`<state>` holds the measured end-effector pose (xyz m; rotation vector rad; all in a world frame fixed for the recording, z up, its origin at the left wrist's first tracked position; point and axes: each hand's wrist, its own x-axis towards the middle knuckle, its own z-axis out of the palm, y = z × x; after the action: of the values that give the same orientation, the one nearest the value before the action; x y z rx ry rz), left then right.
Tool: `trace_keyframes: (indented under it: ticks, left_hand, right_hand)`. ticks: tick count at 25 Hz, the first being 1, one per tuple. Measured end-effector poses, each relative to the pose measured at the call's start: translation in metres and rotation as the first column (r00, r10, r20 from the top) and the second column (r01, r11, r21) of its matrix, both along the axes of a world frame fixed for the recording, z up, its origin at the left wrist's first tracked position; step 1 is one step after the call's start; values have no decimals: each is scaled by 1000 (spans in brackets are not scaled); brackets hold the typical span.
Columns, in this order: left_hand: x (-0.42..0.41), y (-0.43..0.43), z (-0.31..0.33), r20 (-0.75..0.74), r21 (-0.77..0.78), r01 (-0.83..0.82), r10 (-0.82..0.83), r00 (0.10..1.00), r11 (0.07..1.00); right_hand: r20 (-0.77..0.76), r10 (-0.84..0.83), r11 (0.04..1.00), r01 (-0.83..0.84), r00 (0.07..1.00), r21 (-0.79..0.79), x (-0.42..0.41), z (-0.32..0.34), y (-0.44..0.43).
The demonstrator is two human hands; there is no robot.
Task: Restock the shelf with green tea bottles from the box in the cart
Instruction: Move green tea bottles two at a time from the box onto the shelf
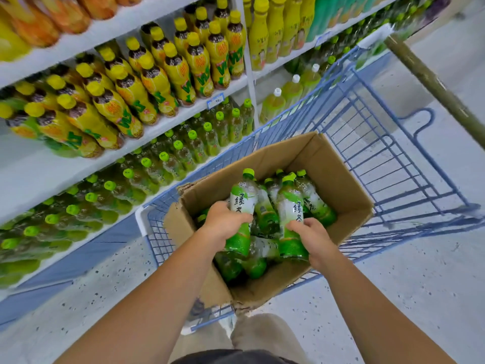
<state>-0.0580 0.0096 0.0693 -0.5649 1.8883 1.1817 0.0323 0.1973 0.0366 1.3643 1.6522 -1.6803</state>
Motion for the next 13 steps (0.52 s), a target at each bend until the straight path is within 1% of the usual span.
trace_keyframes:
  ticks: [4, 6, 9, 11, 13]
  left_hand:
    - [28, -23, 33, -113, 9, -82, 82, 990, 997]
    - [38, -40, 46, -166, 32, -73, 78, 983, 997]
    - [49, -70, 59, -280, 27, -31, 38, 959, 999]
    - [55, -95, 65, -359, 31, -56, 64, 931, 998]
    - [61, -123, 67, -387, 46, -85, 96, 917, 995]
  right_hand:
    - [-98, 82, 996, -78, 992, 44, 14, 22, -21]
    - [-130, 155, 986, -147, 979, 73, 15, 32, -38]
    - [-201, 249, 965, -225, 947, 135, 13, 53, -71]
    - [-255, 306, 948, -268, 917, 172, 11, 63, -96]
    - [-301, 365, 924, -304, 881, 230, 8, 74, -123]
